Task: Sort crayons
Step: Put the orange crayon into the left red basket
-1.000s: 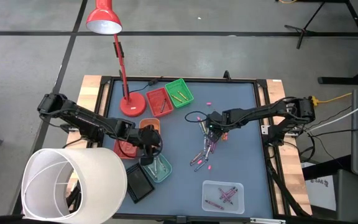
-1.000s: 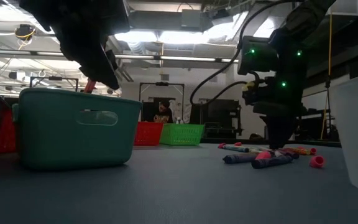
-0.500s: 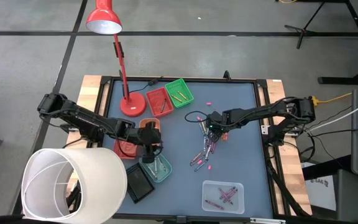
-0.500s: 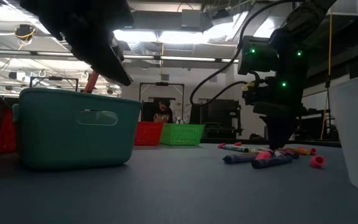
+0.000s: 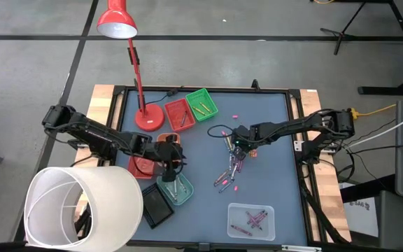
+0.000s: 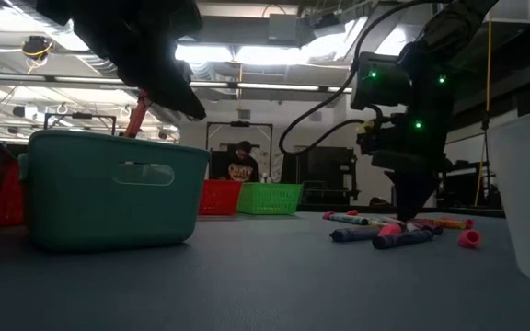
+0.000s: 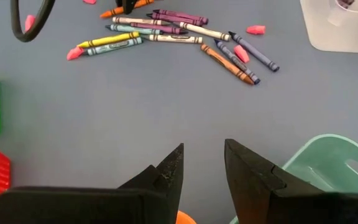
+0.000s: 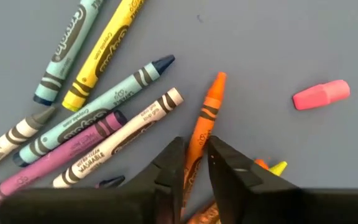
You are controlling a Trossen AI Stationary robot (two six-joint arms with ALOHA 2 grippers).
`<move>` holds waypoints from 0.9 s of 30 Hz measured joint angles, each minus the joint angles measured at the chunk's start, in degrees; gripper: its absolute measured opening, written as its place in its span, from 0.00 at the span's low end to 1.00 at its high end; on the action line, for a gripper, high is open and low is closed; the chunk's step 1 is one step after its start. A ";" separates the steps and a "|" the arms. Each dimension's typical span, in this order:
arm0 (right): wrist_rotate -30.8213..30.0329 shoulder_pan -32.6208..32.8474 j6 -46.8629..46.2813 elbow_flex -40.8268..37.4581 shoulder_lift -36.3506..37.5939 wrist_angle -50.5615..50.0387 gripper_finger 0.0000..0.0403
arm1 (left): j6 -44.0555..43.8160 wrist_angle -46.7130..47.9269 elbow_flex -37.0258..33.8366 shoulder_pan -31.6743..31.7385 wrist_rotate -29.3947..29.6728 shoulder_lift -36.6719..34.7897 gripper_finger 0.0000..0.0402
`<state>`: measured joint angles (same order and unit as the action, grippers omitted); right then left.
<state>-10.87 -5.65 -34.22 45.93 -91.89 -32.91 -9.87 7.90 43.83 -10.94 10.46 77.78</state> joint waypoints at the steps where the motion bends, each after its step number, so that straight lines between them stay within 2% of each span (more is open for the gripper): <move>1: -0.12 0.00 0.00 0.00 -0.01 0.21 0.15 | -0.02 0.02 0.00 0.26 0.00 0.00 0.25; 12: -0.28 0.00 0.03 0.00 -0.01 0.38 0.06 | -0.01 -1.37 0.00 2.87 0.01 0.00 0.25; 27: 1.07 -0.02 4.65 0.14 0.23 0.16 0.05 | 0.00 -1.74 0.00 6.84 0.02 -0.02 0.25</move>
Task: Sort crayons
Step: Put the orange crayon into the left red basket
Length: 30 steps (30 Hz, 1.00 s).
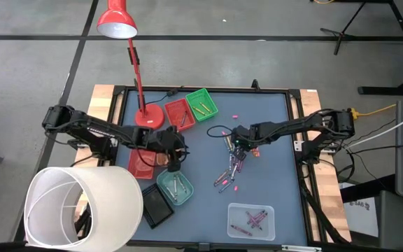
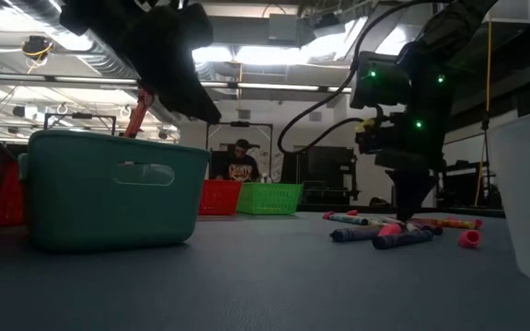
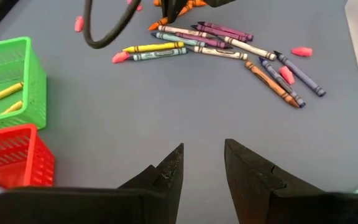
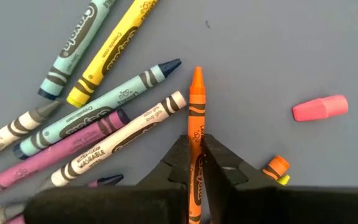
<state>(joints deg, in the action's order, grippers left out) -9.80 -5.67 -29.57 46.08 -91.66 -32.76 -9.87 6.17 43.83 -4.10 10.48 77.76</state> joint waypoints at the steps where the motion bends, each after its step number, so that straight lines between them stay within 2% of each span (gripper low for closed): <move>1: 0.38 -0.01 0.27 0.29 0.07 -0.49 0.05 | 0.00 -0.01 0.00 0.24 -0.01 0.01 0.25; 15: 3.41 0.00 9.22 6.08 1.28 -0.17 0.05 | -0.02 -1.19 0.00 1.97 -0.02 0.00 0.25; 30: 11.80 0.00 16.39 6.22 1.29 22.87 0.05 | -0.02 -2.90 0.00 1.94 -0.02 0.00 0.25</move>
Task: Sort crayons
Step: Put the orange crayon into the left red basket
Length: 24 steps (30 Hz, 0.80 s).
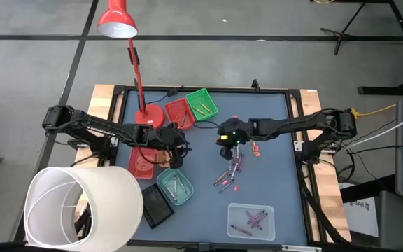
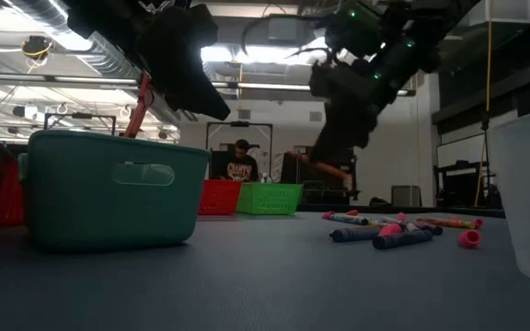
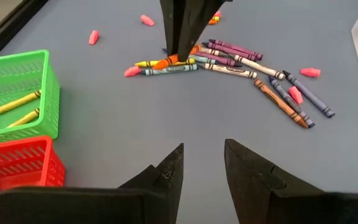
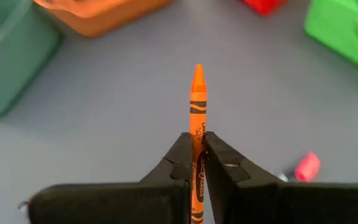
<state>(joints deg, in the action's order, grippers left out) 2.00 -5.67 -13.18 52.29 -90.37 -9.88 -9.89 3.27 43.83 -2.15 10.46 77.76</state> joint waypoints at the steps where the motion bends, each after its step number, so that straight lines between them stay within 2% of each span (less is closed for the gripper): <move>1: 0.72 0.00 0.61 0.00 0.00 1.30 0.05 | 0.00 0.00 0.00 0.00 0.00 0.00 0.25; 8: 5.22 0.02 5.66 0.00 0.00 7.45 0.05 | 0.00 0.02 0.00 0.00 0.00 0.00 0.25; 17: 5.71 0.02 9.70 0.00 0.00 15.91 0.05 | -0.09 0.02 0.00 0.00 0.00 0.00 0.25; 24: 9.55 0.07 12.42 0.00 0.00 20.43 0.05 | -0.14 -0.29 0.00 0.00 0.00 0.00 0.25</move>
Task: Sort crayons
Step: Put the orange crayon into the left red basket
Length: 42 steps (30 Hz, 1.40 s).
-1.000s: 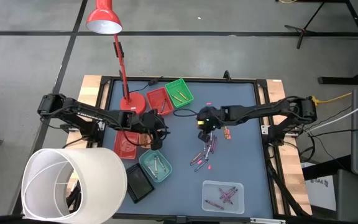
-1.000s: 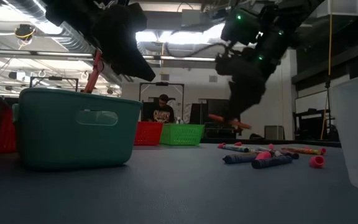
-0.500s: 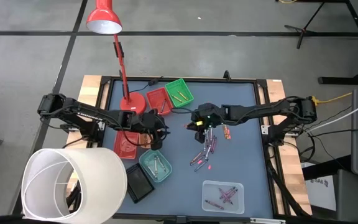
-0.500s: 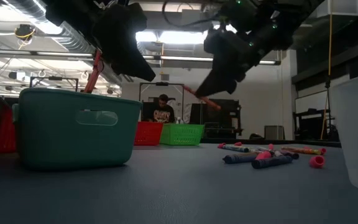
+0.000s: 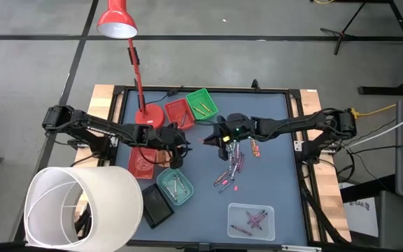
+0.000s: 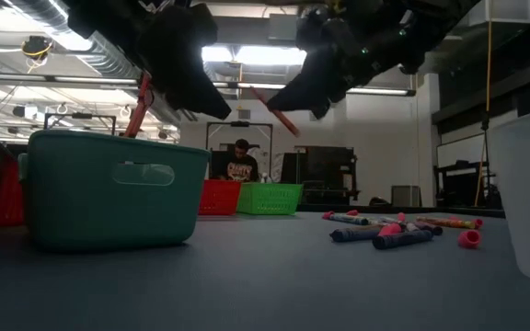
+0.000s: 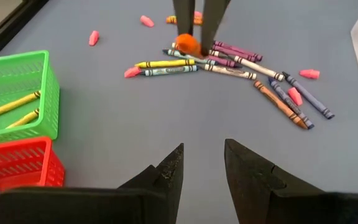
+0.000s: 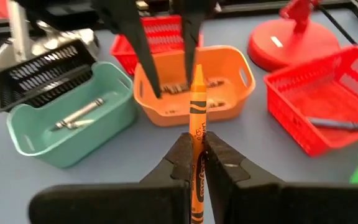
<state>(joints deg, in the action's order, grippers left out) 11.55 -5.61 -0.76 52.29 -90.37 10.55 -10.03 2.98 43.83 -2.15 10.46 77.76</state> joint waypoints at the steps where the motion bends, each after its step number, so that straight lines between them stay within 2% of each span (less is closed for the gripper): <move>1: 0.55 0.01 0.44 0.00 0.00 0.54 0.05 | 0.09 -0.44 0.00 0.00 0.00 0.00 0.25; 8: 3.65 0.02 4.01 0.00 0.00 4.45 0.05 | 2.22 -6.47 0.00 0.00 0.00 0.00 0.25; 17: 6.08 0.00 4.29 0.00 -0.01 5.92 0.05 | 4.67 -12.57 0.00 0.17 0.00 0.00 0.25; 42: 5.59 0.00 4.29 0.00 -0.02 5.97 0.05 | 4.64 -16.08 0.00 0.15 -0.94 0.00 0.24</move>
<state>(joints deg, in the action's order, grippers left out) 17.15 -5.61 3.53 52.29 -90.39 16.51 -5.39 -13.10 43.83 -2.00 9.52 77.76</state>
